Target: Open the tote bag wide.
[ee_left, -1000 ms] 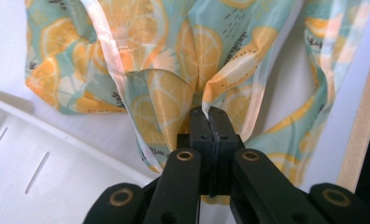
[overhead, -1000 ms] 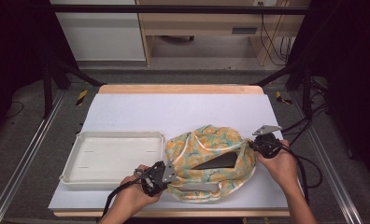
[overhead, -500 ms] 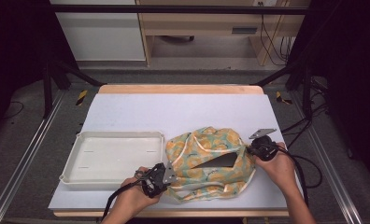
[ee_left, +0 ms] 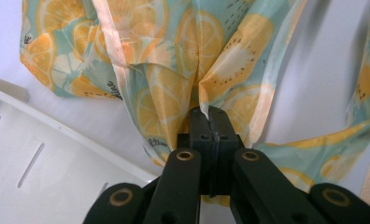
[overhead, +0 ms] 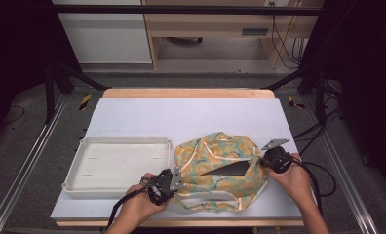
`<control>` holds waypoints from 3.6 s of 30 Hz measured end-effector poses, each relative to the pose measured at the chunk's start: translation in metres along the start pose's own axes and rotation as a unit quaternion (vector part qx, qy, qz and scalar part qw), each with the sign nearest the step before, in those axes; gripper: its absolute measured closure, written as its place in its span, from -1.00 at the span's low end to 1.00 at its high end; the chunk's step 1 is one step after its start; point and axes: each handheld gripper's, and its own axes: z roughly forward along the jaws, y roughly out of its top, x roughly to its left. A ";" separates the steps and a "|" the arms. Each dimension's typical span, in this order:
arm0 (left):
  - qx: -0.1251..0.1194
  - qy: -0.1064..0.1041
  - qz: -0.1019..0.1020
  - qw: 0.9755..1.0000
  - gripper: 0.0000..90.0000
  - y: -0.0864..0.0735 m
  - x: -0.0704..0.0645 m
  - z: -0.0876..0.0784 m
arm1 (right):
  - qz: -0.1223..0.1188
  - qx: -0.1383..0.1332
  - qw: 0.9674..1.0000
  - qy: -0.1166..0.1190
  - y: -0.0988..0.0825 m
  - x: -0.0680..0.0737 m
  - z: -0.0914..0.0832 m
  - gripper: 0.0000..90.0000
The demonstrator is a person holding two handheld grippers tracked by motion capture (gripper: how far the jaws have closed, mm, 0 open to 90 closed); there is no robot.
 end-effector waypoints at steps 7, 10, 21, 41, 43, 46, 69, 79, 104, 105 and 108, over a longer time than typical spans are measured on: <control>0.000 -0.006 -0.001 1.000 1.00 -0.001 0.000 0.001 | 0.003 -0.001 1.000 0.002 -0.003 0.000 0.000 1.00; 0.001 -0.007 0.000 1.000 1.00 -0.001 -0.001 0.000 | 0.004 -0.001 1.000 0.002 -0.002 0.000 0.001 1.00; -0.001 -0.005 0.000 1.000 1.00 -0.003 0.000 -0.001 | 0.004 -0.009 1.000 -0.002 -0.003 -0.001 -0.004 1.00; -0.058 -0.015 -0.028 0.998 0.52 -0.001 0.002 -0.019 | 0.015 -0.086 0.996 -0.017 -0.005 0.001 -0.025 0.40; -0.072 -0.014 -0.027 0.997 0.44 0.003 0.002 -0.027 | 0.016 -0.102 0.995 -0.016 -0.004 0.001 -0.032 0.26; -0.085 -0.012 -0.023 0.996 0.33 0.009 0.001 -0.036 | 0.019 -0.124 0.992 -0.011 -0.001 0.003 -0.045 0.11; -0.067 0.009 0.001 0.998 -0.30 0.085 0.027 -0.018 | -0.054 -0.128 0.990 0.027 0.007 0.059 -0.094 -0.39; -0.034 0.010 0.003 0.999 -0.30 0.085 0.030 -0.005 | -0.057 -0.090 0.994 0.024 0.008 0.070 -0.086 -0.61; 0.016 0.050 -0.009 0.999 0.95 0.072 0.058 0.016 | -0.079 -0.029 0.996 0.022 -0.023 0.080 -0.057 0.92; 0.020 0.049 -0.010 0.999 0.96 0.071 0.059 0.020 | -0.076 -0.027 0.996 0.023 -0.024 0.081 -0.056 0.94; 0.030 0.042 -0.014 0.999 0.98 0.069 0.063 0.028 | -0.080 -0.018 0.996 0.029 -0.027 0.081 -0.053 0.98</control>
